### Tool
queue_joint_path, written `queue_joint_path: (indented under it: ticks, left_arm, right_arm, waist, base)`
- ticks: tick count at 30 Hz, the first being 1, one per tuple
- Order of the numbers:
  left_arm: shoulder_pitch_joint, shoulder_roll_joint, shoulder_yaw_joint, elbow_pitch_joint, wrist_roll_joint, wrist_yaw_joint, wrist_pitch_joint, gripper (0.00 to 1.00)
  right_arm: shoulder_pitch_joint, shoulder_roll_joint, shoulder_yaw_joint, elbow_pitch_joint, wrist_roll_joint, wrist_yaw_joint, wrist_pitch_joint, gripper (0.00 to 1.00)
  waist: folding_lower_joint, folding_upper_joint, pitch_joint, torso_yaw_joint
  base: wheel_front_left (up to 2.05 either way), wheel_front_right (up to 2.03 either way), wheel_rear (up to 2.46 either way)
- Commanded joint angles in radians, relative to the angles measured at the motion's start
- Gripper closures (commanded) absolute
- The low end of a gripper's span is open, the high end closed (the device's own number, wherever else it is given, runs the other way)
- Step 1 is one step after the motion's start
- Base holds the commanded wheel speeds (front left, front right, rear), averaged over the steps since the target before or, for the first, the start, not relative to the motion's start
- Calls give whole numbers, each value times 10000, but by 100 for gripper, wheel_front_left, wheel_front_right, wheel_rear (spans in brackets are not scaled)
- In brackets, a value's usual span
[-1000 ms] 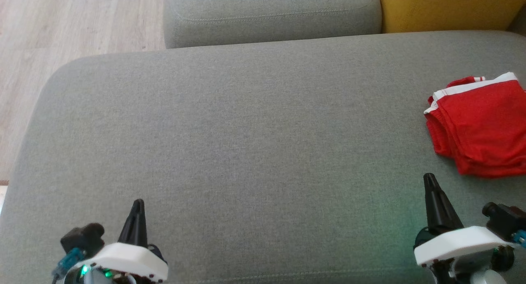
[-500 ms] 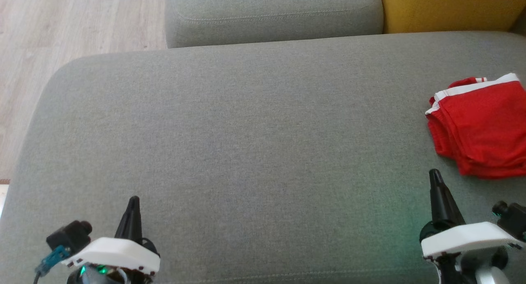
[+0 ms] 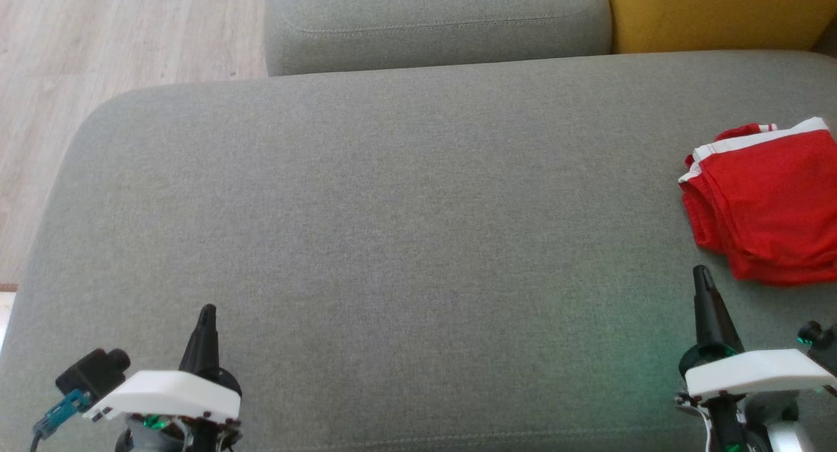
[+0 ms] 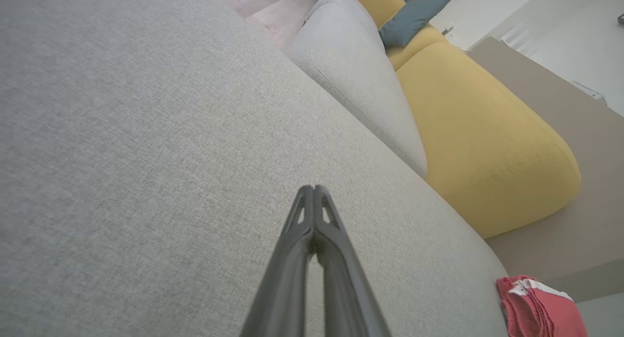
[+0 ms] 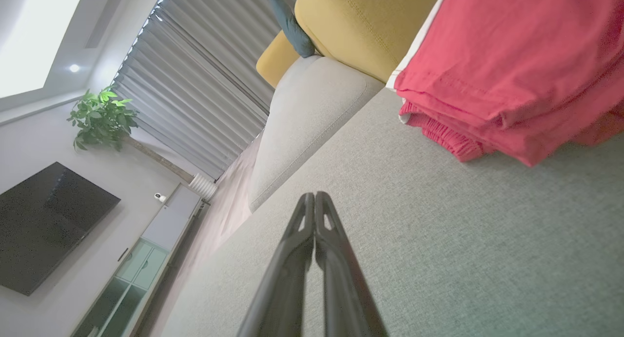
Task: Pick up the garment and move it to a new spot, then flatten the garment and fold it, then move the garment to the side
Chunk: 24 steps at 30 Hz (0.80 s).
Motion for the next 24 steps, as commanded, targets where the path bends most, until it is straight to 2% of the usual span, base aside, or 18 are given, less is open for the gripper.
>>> queue_joint_path:
  ticks: [1,24]
  left_arm:
    - [-549,28,328,-293,-349,-108,66,100]
    - [-840,-90,889,-210,-2997,-542,712,100]
  right_arm:
    - [-515,-223,63,-240,393,-3,69,100]
    - [-859,-252,-100,158,3138,-5,285,100]
  waist:
    - [0,0,0,5]
    - [0,0,-4,71]
  base:
    - [0,0,0]
    - [0,0,0]
